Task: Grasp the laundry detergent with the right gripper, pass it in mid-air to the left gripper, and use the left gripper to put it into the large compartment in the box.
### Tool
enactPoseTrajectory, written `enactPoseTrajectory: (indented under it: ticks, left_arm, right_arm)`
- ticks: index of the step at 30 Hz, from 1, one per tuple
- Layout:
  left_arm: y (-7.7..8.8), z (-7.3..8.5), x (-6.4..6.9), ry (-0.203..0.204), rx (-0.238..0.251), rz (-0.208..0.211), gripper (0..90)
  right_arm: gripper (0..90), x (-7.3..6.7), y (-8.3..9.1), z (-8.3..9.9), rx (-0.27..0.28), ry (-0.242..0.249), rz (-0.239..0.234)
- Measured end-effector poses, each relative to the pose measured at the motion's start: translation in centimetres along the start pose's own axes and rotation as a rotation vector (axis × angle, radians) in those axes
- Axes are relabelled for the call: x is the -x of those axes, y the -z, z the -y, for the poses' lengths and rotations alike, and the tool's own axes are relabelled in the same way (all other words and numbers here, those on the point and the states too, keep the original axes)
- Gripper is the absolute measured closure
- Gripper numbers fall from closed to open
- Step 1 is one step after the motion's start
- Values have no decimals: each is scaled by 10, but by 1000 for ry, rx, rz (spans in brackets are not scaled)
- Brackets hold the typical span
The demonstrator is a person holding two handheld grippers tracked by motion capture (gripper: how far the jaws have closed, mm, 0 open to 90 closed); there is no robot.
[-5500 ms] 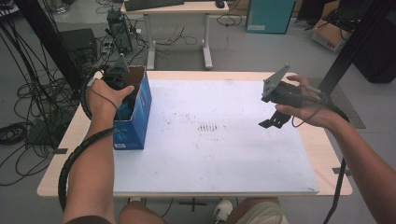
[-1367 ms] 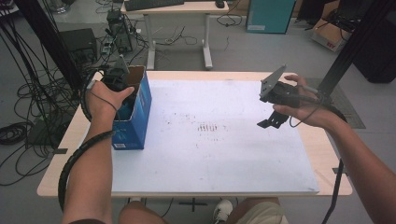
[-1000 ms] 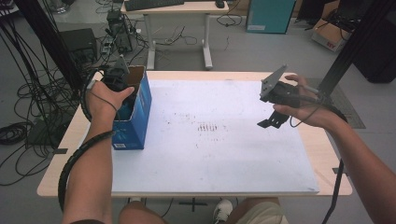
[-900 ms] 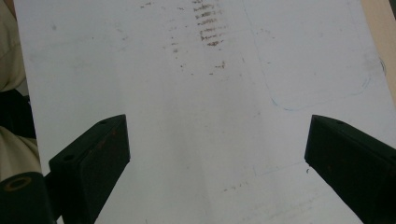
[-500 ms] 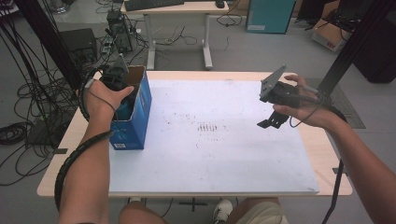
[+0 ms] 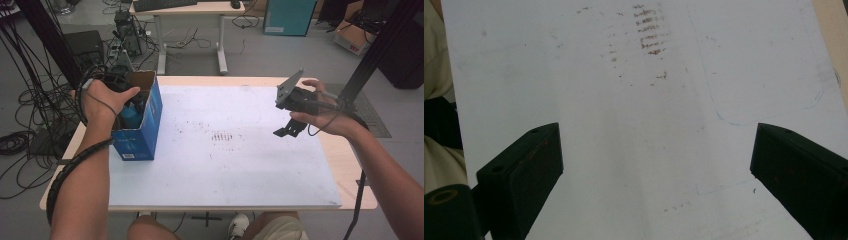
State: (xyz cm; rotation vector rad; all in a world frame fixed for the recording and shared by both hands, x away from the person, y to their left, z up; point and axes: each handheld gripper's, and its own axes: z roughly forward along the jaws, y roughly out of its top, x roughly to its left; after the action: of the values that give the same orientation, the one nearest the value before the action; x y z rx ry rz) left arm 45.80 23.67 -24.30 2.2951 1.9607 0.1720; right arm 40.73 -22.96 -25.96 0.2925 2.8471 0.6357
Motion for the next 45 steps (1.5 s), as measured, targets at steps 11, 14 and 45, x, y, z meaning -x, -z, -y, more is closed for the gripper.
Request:
enactPoseTrajectory:
  ticks: [11, 14, 45]
  left_arm:
    - [33, 3, 8, -46, 54, -11, 220]
    - [43, 3, 12, -63, 81, -10, 204]
    - [53, -46, 118, -312, 173, 136, 96]
  right_arm:
    - [69, 1, -5, -3, -14, -2, 0]
    - [69, 1, -6, -5, -20, -4, -3]
    - [69, 14, -17, -4, -44, -9, -17]
